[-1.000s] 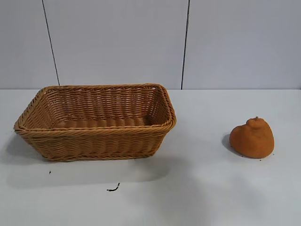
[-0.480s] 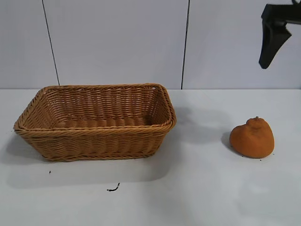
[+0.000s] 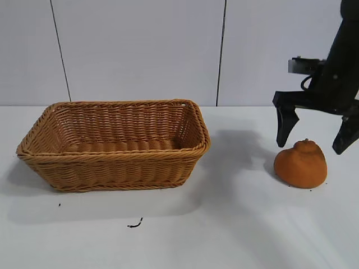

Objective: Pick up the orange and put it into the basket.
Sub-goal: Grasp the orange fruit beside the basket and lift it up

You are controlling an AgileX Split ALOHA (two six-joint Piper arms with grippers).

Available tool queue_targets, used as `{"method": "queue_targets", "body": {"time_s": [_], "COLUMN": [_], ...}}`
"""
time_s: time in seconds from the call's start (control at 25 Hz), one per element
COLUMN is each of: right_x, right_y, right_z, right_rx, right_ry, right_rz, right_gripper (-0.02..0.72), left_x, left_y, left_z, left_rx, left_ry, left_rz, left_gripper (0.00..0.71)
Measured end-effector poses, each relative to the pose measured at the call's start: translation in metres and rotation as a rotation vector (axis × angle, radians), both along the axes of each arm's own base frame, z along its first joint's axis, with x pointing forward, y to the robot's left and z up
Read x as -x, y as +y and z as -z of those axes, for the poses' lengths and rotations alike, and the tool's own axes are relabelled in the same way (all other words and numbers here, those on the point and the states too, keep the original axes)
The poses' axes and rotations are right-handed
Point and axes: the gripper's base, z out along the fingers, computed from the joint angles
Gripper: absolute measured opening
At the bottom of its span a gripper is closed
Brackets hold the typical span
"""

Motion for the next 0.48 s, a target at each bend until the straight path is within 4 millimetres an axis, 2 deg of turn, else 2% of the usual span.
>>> {"method": "queue_targets", "body": {"time_s": [0.04, 0.08, 0.16, 0.24, 0.36, 0.48], "right_x": [-0.001, -0.002, -0.004, -0.008, -0.016, -0.032], "right_y": [0.000, 0.000, 0.000, 0.001, 0.001, 0.002], "right_z": [-0.001, -0.002, -0.007, -0.015, -0.034, -0.066], "right_rx": [0.000, 0.000, 0.000, -0.002, -0.003, -0.004], "right_ry": [-0.002, -0.003, 0.000, 0.013, 0.022, -0.027], "right_rz": [0.000, -0.001, -0.004, -0.008, -0.017, -0.027], "right_gripper": [0.531, 0.432, 0.201, 0.058, 0.055, 0.055], "left_x": [0.000, 0.000, 0.000, 0.000, 0.000, 0.000], "left_y": [0.000, 0.000, 0.000, 0.000, 0.000, 0.000], "left_z": [0.000, 0.000, 0.000, 0.000, 0.000, 0.000], "left_rx": [0.000, 0.000, 0.000, 0.000, 0.000, 0.000], "left_ry": [0.000, 0.000, 0.000, 0.000, 0.000, 0.000], "left_rz": [0.000, 0.000, 0.000, 0.000, 0.000, 0.000], "left_gripper": [0.666, 0.666, 0.666, 0.666, 0.666, 0.666]}}
